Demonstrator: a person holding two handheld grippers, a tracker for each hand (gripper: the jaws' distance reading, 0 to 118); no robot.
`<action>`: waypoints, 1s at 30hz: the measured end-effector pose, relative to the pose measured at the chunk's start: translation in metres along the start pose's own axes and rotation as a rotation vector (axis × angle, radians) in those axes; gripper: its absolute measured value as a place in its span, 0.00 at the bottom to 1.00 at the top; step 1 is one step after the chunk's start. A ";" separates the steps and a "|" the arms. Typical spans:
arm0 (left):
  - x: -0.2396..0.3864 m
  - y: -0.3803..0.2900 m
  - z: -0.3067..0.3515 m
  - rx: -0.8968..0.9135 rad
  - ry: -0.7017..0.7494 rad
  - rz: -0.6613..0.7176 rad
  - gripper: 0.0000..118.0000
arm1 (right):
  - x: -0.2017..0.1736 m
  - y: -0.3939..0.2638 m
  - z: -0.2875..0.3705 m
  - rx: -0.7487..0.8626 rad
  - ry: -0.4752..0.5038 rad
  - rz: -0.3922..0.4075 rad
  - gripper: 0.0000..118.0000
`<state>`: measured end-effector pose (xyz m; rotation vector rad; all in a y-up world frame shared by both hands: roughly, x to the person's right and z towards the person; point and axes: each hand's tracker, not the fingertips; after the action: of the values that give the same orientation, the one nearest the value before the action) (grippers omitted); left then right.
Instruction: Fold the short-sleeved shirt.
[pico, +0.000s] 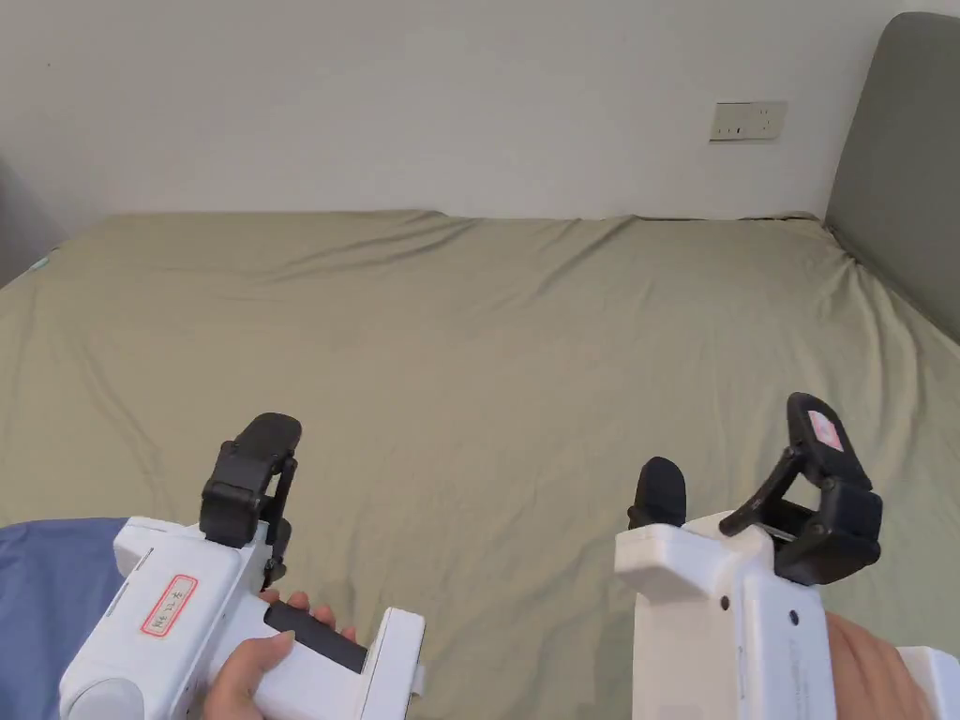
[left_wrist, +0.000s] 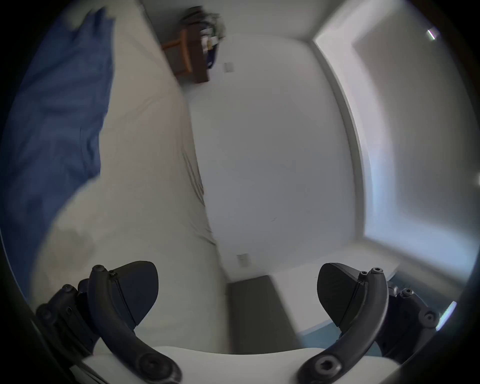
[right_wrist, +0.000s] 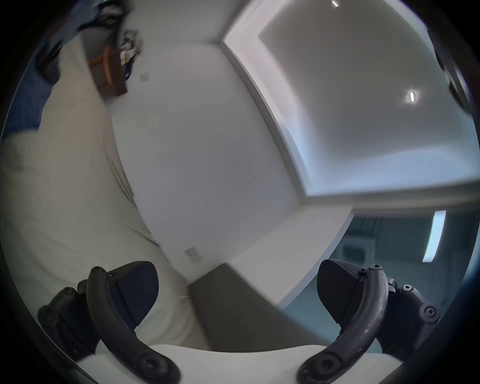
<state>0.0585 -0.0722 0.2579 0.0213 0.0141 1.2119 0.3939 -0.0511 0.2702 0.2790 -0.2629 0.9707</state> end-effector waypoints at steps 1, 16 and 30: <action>0.011 -0.005 0.000 0.013 0.030 -0.181 1.00 | 0.006 -0.001 -0.003 -0.059 0.038 -0.098 1.00; 0.034 -0.081 0.001 0.127 0.142 -1.366 1.00 | 0.032 -0.049 -0.022 -0.409 0.322 -0.917 1.00; 0.034 -0.075 0.003 0.130 0.140 -1.341 1.00 | 0.035 -0.042 -0.020 -0.385 0.334 -0.888 1.00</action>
<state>0.1410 -0.0673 0.2588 0.0330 0.1981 -0.1322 0.4500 -0.0400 0.2582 -0.1289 0.0002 0.0680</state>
